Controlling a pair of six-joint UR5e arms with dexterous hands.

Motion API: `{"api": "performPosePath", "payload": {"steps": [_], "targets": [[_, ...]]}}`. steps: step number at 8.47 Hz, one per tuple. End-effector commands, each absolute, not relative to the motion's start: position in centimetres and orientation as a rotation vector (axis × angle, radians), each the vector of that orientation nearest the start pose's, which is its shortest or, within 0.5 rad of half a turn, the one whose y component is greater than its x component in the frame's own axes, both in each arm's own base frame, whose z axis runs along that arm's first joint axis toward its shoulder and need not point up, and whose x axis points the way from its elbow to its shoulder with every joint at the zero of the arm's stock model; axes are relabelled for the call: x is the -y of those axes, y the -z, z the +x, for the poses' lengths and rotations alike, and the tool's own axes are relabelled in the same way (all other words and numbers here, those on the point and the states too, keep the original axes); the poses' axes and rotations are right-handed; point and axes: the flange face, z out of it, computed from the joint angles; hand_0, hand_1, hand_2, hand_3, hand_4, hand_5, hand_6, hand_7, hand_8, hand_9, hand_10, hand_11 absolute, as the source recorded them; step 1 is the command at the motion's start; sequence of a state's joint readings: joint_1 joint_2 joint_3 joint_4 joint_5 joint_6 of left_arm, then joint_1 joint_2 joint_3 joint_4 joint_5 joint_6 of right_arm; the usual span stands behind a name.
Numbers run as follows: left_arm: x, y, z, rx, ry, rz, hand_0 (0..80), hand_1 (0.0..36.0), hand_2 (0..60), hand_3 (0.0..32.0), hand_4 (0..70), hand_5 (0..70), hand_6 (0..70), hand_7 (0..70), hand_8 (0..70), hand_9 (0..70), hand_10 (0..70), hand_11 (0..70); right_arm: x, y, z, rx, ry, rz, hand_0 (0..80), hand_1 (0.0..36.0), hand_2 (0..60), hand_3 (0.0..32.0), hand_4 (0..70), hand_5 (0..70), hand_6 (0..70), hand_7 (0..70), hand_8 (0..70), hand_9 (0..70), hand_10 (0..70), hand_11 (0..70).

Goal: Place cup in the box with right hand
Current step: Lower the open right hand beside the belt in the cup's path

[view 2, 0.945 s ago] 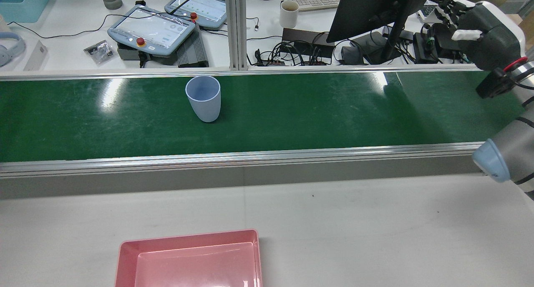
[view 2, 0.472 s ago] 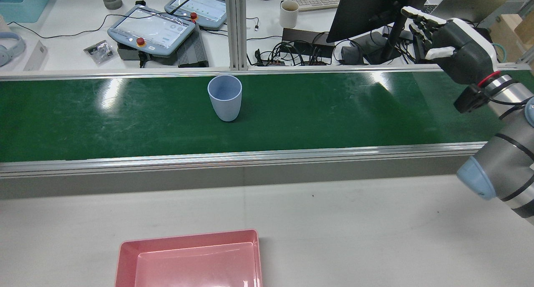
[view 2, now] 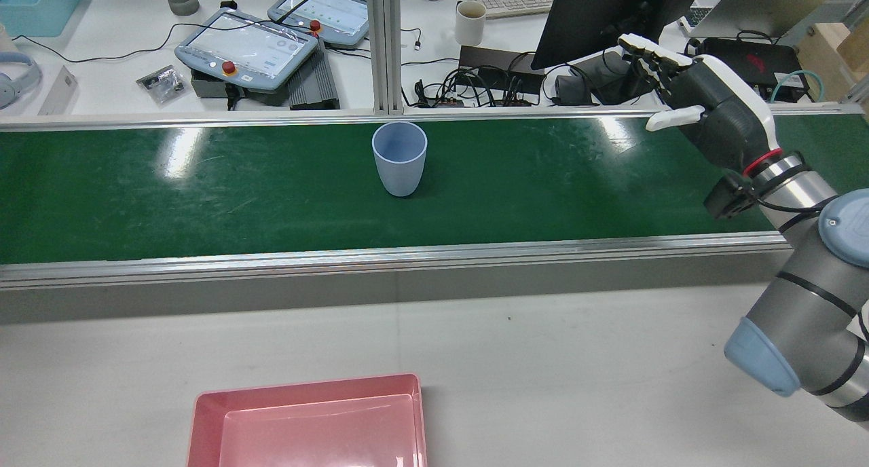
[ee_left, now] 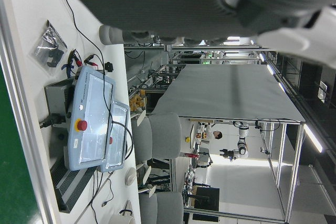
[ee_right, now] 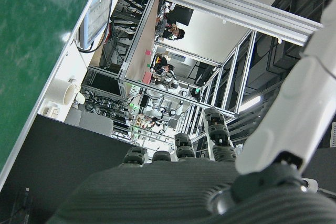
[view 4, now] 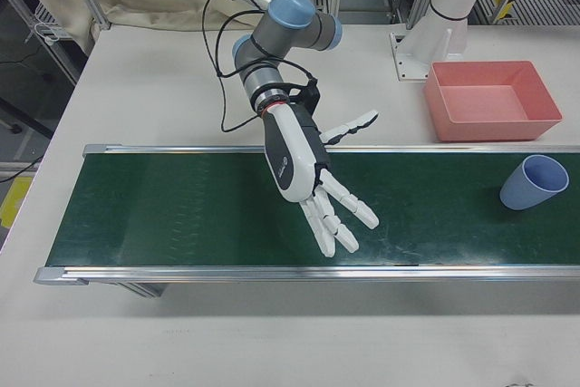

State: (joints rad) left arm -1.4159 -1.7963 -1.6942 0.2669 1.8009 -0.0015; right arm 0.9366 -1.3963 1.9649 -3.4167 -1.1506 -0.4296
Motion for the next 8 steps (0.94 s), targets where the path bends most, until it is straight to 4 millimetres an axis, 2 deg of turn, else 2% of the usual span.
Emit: {"api": "performPosePath", "payload": {"steps": [1,2,3,5,7,8], "targets": [[57.9,-53.4,-2.2,-2.091,1.925,-0.390,0.0,0.0,0.0,0.0,0.0,0.0,0.0,0.0,0.0,0.0,0.0,0.0,50.4,-42.7,-18.1,-2.747,2.085,-0.159,46.8,9.2,0.0,0.0,0.0,4.1,1.9,5.9,0.0,0.0,3.0,6.2],[57.9,-53.4,-2.2,-2.091,1.925,-0.390,0.0,0.0,0.0,0.0,0.0,0.0,0.0,0.0,0.0,0.0,0.0,0.0,50.4,-42.7,-17.9,-2.728,2.082,-0.182,49.1,10.6,0.0,4.4,0.0,4.9,0.3,1.6,0.0,0.0,3.6,7.3],[57.9,-53.4,-2.2,-2.091,1.925,-0.390,0.0,0.0,0.0,0.0,0.0,0.0,0.0,0.0,0.0,0.0,0.0,0.0,50.4,-42.9,-18.0,-2.728,2.093,-0.198,51.9,11.4,0.0,10.2,0.0,5.5,0.0,0.0,0.0,0.0,3.4,7.3],[57.9,-53.4,-2.2,-2.091,1.925,-0.390,0.0,0.0,0.0,0.0,0.0,0.0,0.0,0.0,0.0,0.0,0.0,0.0,50.4,-43.3,-18.6,-2.745,2.114,-0.236,55.4,12.6,0.0,7.8,0.0,6.2,0.0,0.0,0.0,0.0,3.1,7.1],[57.9,-53.4,-2.2,-2.091,1.925,-0.390,0.0,0.0,0.0,0.0,0.0,0.0,0.0,0.0,0.0,0.0,0.0,0.0,49.8,-43.9,-20.7,-2.764,2.129,-0.194,54.3,11.4,0.0,10.0,0.0,5.9,0.0,0.0,0.0,0.0,3.3,7.2],[57.9,-53.4,-2.2,-2.091,1.925,-0.390,0.0,0.0,0.0,0.0,0.0,0.0,0.0,0.0,0.0,0.0,0.0,0.0,49.6,-43.9,-21.2,-2.770,2.131,-0.181,53.7,10.7,0.0,10.0,0.0,5.9,0.0,0.0,0.0,0.0,3.6,7.6]]}}
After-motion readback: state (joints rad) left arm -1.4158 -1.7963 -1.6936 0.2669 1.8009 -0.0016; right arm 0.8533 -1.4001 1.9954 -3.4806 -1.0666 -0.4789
